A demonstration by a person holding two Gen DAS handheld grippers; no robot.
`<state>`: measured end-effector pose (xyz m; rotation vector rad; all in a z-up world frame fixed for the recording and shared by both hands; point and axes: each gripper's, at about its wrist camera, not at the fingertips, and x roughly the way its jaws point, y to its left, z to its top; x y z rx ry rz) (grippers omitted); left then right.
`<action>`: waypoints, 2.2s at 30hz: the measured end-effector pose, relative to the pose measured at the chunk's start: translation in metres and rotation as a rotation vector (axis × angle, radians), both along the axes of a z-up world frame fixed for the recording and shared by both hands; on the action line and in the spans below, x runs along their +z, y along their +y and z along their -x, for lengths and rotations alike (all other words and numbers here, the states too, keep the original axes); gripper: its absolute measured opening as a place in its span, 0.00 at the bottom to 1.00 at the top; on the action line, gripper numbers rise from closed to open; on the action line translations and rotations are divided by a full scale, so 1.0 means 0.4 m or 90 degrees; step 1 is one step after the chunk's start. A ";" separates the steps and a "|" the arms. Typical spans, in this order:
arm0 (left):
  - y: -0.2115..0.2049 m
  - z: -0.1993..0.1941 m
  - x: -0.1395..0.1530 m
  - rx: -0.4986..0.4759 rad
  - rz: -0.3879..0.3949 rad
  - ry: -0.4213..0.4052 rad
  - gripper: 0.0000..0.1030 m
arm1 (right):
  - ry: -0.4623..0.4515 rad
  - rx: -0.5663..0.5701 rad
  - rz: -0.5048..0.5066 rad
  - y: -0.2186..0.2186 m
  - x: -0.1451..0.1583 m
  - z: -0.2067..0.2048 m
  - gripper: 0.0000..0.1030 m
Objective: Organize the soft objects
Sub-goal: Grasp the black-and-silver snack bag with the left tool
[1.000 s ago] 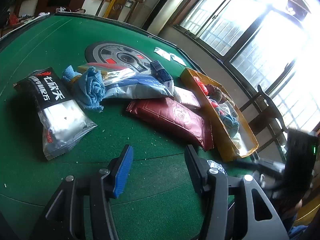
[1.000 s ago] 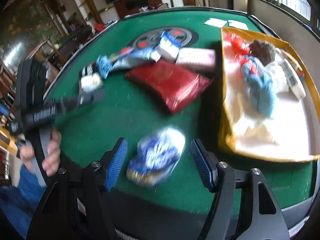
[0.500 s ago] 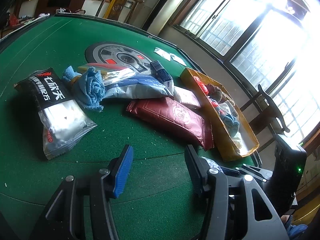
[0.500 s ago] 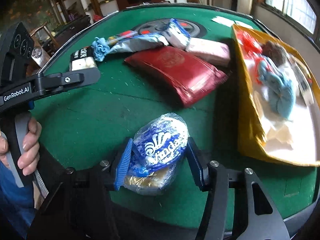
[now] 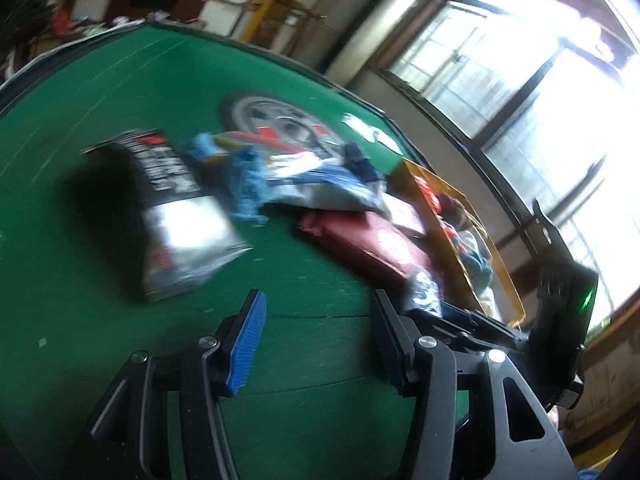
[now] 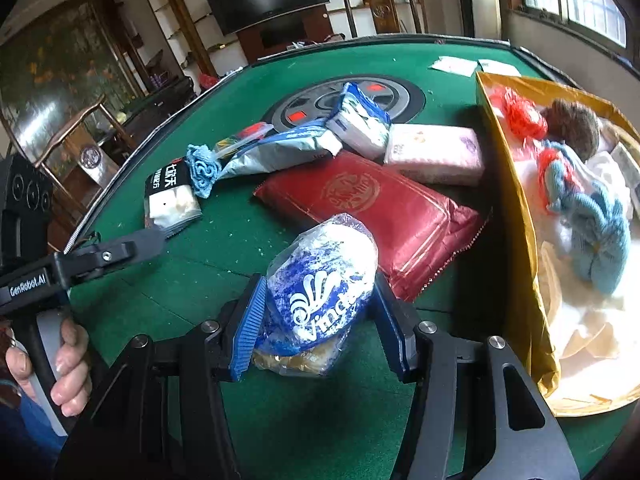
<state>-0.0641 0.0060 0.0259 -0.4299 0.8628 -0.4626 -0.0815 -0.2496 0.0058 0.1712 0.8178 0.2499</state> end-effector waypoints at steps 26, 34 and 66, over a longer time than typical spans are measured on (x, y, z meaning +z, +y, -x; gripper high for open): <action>0.162 -0.171 0.052 0.200 -0.043 0.125 0.65 | 0.015 0.010 -0.081 -0.042 -0.013 -0.006 0.51; 0.140 -0.289 0.029 0.213 -0.106 0.167 0.65 | 0.014 0.011 -0.084 -0.045 -0.014 -0.007 0.51; 0.135 -0.171 -0.018 0.172 -0.177 0.096 0.35 | 0.020 0.010 -0.080 -0.041 -0.018 -0.014 0.51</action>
